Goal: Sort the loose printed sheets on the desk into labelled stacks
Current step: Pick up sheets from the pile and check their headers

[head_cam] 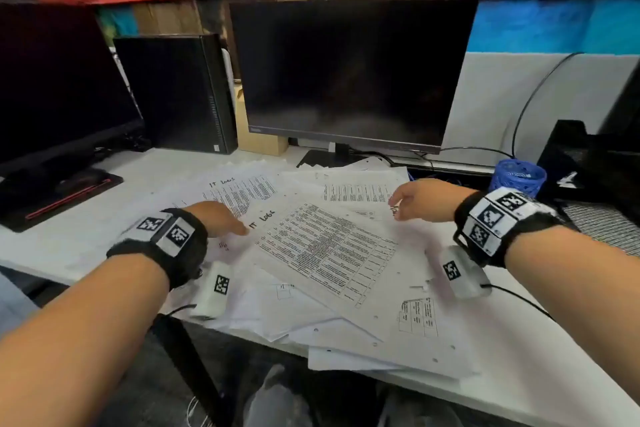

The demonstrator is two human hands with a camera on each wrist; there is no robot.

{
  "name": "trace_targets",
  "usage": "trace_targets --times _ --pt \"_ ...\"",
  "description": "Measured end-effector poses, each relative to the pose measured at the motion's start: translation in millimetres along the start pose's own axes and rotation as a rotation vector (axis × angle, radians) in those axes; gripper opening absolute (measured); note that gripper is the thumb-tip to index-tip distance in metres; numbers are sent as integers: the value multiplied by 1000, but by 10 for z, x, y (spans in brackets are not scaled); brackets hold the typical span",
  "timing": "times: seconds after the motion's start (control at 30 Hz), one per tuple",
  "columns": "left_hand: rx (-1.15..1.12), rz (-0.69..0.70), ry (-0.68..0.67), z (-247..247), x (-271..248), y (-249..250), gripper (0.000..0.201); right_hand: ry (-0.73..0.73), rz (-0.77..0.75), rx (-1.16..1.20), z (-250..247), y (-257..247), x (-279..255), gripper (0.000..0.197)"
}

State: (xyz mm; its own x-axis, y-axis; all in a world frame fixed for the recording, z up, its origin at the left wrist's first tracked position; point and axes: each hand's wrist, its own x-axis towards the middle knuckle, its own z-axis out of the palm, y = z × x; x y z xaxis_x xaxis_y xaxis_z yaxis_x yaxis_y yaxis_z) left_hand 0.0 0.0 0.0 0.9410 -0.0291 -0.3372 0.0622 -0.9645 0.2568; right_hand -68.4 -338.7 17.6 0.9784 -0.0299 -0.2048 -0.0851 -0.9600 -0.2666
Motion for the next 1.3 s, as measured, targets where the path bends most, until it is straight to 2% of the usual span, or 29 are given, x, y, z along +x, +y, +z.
trace_targets --times 0.07,0.2,0.33,0.4,0.47,0.63,0.67,0.73,0.8,0.87,0.9,0.97,1.07,1.17,1.3 --pt "11 -53 2 4 102 -13 55 33 10 -71 11 -36 229 41" --pt "6 -125 -62 96 233 30 47 -56 45 -68 100 -72 614 54" --pt "85 -54 -76 131 428 99 58 -127 56 -62 228 -62 862 68" --pt "76 -11 -75 105 451 123 57 -146 64 -23 289 -48 922 72" --pt "-15 39 -33 75 446 133 44 -146 51 -3 316 -53 958 75" --pt "-514 219 104 44 416 97 12 -88 6 63 217 -97 927 78" --pt "-580 249 135 22 409 96 9 -71 -5 94 196 -99 902 71" --pt "-691 269 176 -15 424 94 11 -54 -28 163 161 -102 846 42" --pt "-775 250 158 -38 451 76 26 -17 -26 217 116 -83 781 28" --pt "-807 230 94 -23 434 48 44 59 9 302 74 -5 720 26" --pt "-837 219 40 2 415 42 46 99 29 359 62 48 687 26" --pt "-898 221 -57 69 367 57 34 154 56 458 68 144 614 28" --pt "-1045 266 6 127 274 184 7 155 68 496 128 187 503 37" --pt "-1182 293 54 127 254 334 14 172 2 518 181 158 437 35" --pt "-1055 297 65 135 261 469 21 342 -22 750 179 95 397 22"
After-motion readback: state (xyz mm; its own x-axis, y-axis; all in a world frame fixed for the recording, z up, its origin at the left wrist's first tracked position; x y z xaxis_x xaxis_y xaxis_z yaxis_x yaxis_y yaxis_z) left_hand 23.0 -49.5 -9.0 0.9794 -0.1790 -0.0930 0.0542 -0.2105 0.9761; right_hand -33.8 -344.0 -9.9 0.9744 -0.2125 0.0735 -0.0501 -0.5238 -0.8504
